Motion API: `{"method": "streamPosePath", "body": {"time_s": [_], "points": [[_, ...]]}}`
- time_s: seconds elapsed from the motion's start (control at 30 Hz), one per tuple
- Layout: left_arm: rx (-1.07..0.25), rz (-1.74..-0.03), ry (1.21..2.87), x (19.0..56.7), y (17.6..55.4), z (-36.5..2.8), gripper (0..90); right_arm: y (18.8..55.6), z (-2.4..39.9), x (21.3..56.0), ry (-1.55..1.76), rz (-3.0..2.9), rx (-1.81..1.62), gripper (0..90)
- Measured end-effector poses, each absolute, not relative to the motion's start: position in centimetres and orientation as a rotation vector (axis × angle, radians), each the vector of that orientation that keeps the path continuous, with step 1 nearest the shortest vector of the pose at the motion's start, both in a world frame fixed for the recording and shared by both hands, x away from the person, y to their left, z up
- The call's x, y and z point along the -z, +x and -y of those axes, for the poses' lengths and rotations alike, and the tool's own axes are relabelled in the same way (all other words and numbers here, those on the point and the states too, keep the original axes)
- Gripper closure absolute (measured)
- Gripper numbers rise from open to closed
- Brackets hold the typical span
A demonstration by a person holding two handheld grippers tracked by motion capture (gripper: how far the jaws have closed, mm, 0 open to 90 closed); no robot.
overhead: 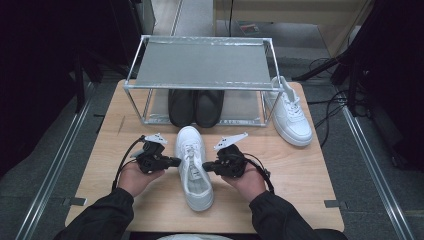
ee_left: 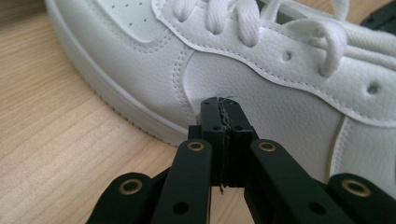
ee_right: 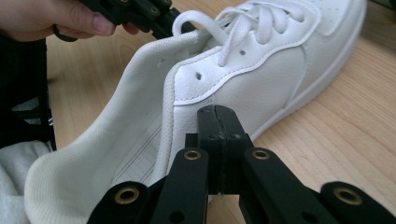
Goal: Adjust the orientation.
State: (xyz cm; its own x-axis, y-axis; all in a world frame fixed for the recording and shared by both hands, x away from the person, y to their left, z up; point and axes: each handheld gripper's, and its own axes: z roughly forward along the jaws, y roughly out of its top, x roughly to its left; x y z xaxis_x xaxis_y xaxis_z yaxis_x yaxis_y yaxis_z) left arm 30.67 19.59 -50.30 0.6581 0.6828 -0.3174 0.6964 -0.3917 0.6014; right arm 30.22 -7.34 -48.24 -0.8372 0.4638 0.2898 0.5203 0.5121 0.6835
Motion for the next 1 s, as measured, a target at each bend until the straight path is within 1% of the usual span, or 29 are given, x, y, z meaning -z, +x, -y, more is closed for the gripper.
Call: {"method": "streamPosePath", "body": {"time_s": [0.17,0.27,0.37,0.43,0.5,0.67,0.73,0.77,0.83,0.87,0.93,0.97,1.0], "points": [[0.041,-1.054,2.159,50.2,31.0,-19.6,89.4,29.9,7.2,48.3,-0.875,2.666,1.253,90.0],[0.014,-1.063,2.155,50.2,31.2,-19.6,89.3,29.8,7.2,48.4,-0.894,2.657,1.266,90.0],[0.019,-1.078,2.142,50.3,31.7,-19.7,89.1,29.6,7.0,48.5,-0.88,2.645,1.274,90.0],[0.029,-1.087,2.138,50.3,31.9,-19.9,87.7,29.4,6.7,48.6,-0.858,2.664,1.287,90.0],[0.031,-1.077,2.143,50.2,31.9,-19.9,87.2,29.2,6.7,48.5,-0.857,2.698,1.293,87.8],[0.034,-1.082,2.13,49.9,32.1,-20.3,84.7,29.7,7.8,48.2,-0.889,2.688,1.321,86.7],[0.036,-1.079,2.119,49.6,32.0,-20.6,82.0,30.0,8.5,47.9,-0.914,2.666,1.357,81.9],[0.042,-1.077,2.117,49.5,32.0,-20.7,78.8,30.1,8.9,47.8,-0.921,2.671,1.376,76.7],[0.048,-1.083,2.107,49.1,31.9,-20.9,69.5,30.3,9.7,47.7,-0.921,2.697,1.414,68.5],[0.051,-1.075,2.098,49.0,31.8,-21.0,66.6,30.3,10.2,47.6,-0.922,2.703,1.428,64.8],[0.058,-1.063,2.094,48.7,31.5,-21.2,59.3,30.5,11.0,47.4,-0.948,2.694,1.455,53.4],[0.069,-1.063,2.087,48.6,31.5,-21.2,55.0,30.6,11.3,47.3,-0.974,2.668,1.471,49.9],[0.076,-1.063,2.078,48.5,31.4,-21.3,50.7,30.6,11.6,47.1,-0.995,2.649,1.482,48.6]]}}
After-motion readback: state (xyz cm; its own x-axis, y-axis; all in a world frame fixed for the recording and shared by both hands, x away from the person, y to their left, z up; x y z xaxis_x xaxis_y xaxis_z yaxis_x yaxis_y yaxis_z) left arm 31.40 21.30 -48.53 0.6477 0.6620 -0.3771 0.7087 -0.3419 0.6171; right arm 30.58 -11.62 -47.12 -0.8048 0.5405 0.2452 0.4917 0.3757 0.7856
